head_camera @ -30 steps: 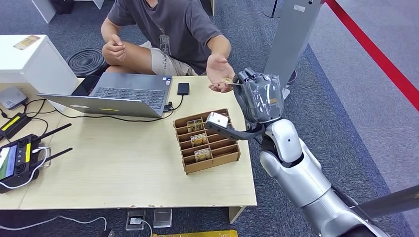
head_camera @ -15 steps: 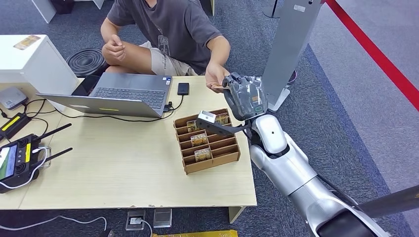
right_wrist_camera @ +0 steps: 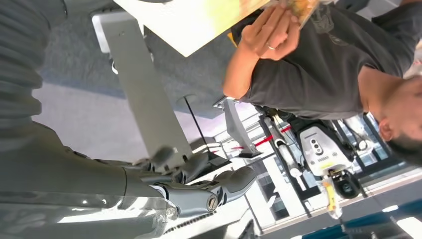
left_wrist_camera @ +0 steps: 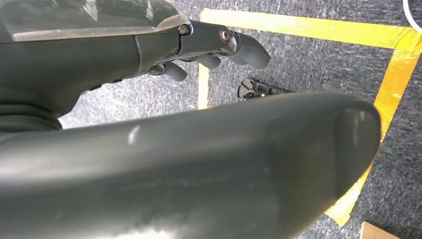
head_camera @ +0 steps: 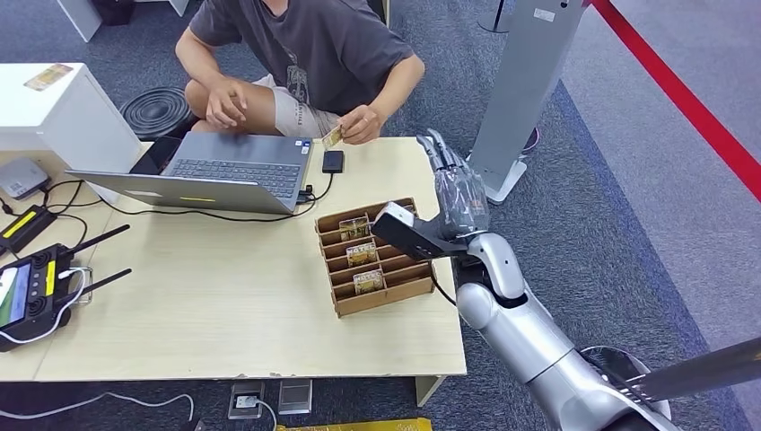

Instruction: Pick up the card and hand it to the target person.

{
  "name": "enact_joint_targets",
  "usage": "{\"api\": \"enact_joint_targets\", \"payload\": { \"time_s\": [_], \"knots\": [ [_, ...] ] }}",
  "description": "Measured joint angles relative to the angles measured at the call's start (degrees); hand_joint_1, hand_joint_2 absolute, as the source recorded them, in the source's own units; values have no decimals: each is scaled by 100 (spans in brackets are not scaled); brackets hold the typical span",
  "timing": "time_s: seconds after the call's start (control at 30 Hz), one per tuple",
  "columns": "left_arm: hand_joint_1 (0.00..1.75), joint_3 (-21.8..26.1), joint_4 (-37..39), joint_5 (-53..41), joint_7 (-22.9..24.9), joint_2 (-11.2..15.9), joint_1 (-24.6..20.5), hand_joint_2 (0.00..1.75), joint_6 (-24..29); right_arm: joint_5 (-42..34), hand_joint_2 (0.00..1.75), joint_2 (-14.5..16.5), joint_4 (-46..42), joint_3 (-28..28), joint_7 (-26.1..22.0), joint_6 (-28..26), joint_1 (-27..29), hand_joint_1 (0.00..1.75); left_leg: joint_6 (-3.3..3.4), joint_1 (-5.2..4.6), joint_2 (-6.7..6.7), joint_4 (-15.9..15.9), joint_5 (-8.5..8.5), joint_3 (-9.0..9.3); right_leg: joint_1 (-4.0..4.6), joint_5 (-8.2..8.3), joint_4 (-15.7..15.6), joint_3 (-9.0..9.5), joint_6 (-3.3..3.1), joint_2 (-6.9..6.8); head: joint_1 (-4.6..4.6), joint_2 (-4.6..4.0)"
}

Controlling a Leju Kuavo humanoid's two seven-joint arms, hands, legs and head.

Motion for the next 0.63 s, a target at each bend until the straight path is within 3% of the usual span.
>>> {"api": "enact_joint_targets", "payload": {
  "time_s": [0.37, 0.63],
  "knots": [
    [0, 10, 0, 156, -39, -14, 24, 0, 86, -1624, 175, -548, -1848, -378, -108, 421, 1133, 0, 0, 0, 0, 0, 0, 4, 0, 0, -1, 2, 0, 2, -3, 0],
    [0, 15, 0, 217, -11, -31, 25, 0, 150, -2608, 175, -707, -2408, -541, -283, 743, 1924, 0, 0, 0, 0, -1, -1, 2, 0, 0, -1, 3, 0, 2, -1, 0]
  ]
}}
